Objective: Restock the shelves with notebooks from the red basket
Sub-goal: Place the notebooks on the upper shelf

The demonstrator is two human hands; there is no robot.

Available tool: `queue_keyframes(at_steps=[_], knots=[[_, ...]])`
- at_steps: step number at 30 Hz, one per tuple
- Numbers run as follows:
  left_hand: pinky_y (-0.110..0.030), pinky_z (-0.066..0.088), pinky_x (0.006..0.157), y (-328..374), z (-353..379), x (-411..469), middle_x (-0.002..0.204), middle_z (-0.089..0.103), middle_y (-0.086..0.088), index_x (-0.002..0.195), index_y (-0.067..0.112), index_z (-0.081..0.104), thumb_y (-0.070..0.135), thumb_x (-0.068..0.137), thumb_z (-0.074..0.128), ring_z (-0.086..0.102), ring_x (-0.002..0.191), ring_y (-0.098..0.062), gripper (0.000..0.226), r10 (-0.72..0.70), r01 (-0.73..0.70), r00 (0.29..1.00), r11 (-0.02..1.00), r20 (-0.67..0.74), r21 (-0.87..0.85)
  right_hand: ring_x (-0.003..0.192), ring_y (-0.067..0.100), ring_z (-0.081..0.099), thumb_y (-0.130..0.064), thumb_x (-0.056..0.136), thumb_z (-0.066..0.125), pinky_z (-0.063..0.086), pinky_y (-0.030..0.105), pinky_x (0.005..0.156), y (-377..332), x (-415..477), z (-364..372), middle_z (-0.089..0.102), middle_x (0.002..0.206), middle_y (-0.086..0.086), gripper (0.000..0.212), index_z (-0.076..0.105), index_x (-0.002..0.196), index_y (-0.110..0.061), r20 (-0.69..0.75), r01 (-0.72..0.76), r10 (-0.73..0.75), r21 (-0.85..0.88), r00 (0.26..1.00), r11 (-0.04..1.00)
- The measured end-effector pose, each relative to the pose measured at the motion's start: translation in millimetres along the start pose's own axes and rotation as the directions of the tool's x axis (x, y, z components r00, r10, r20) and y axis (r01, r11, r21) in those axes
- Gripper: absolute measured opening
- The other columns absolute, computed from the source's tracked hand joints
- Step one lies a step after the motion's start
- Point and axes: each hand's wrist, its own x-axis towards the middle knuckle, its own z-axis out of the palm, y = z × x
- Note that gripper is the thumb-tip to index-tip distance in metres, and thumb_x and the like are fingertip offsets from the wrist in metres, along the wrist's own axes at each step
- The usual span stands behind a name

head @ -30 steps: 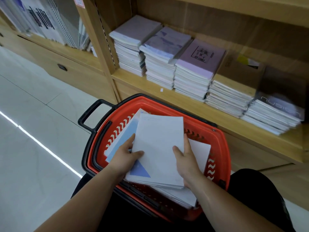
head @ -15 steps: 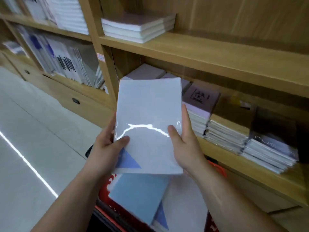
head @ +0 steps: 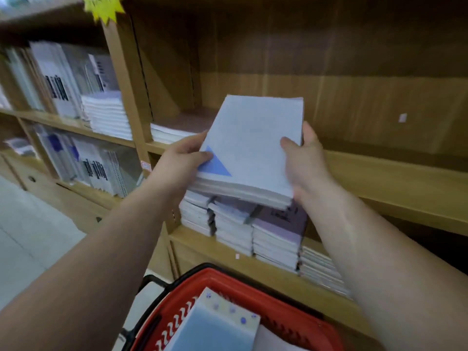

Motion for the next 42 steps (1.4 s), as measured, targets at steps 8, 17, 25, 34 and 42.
queue_keyframes(at_steps=[8, 17, 25, 34, 42], knots=[[-0.032, 0.049, 0.101, -34, 5, 27, 0.126, 0.062, 0.001, 0.142, 0.023, 0.056, 0.04, 0.094, 0.07, 0.061, 0.112, -0.016, 0.053, -0.022, 0.072, 0.979, 0.967, -0.202, 0.245, 0.09, 0.024, 0.058, -0.01, 0.1, 0.035, 0.046, 0.03, 0.074, 10, 61, -5, 0.057, 0.105, 0.003, 0.033, 0.057, 0.124, -0.012, -0.003, -0.238, 0.241, -0.184, 0.97, 0.954], [-0.025, 0.055, 0.083, -57, -3, 40, 0.099, 0.072, 0.003, 0.132, 0.037, 0.065, 0.042, 0.075, 0.087, 0.067, 0.088, -0.011, 0.062, 0.248, -0.072, 0.945, 0.795, -0.215, 0.602, 0.137, 0.013, 0.041, -0.053, 0.056, 0.094, 0.033, 0.026, 0.109, -1, 46, -28, 0.04, 0.151, -0.009, 0.117, 0.038, 0.155, -0.026, 0.39, 0.157, 0.199, -0.712, 0.899, 0.685], [-0.044, 0.032, 0.105, -55, -11, 84, 0.133, 0.058, 0.001, 0.127, 0.04, 0.069, 0.061, 0.072, 0.081, 0.041, 0.127, -0.029, 0.061, 0.421, -0.028, 0.885, 0.474, -0.199, 0.88, 0.15, 0.023, 0.03, -0.055, 0.071, 0.086, 0.024, 0.033, 0.122, 16, 63, -6, 0.021, 0.168, 0.008, 0.102, 0.037, 0.156, -0.027, 0.378, 0.253, 0.145, -0.814, 0.914, 0.523], [-0.049, 0.037, 0.11, -47, -20, 124, 0.147, 0.049, -0.002, 0.147, 0.035, 0.048, 0.055, 0.077, 0.08, 0.039, 0.139, -0.028, 0.08, 0.289, 0.029, 0.94, 0.46, -0.181, 0.887, 0.151, 0.032, 0.025, -0.065, 0.08, 0.073, 0.024, 0.036, 0.121, 27, 81, 16, 0.001, 0.168, 0.017, 0.101, 0.024, 0.16, -0.027, 0.356, 0.25, 0.168, -0.858, 0.919, 0.449], [-0.045, 0.04, 0.112, -63, -39, 126, 0.148, 0.055, 0.005, 0.141, 0.028, 0.06, 0.051, 0.089, 0.07, 0.044, 0.14, -0.022, 0.059, 0.349, -0.081, 0.923, 0.584, -0.16, 0.807, 0.157, 0.022, 0.005, -0.063, 0.087, 0.065, 0.014, 0.038, 0.124, 42, 85, 15, 0.02, 0.168, 0.009, 0.064, 0.051, 0.145, -0.04, 0.384, 0.295, 0.03, -0.756, 0.923, 0.584]])
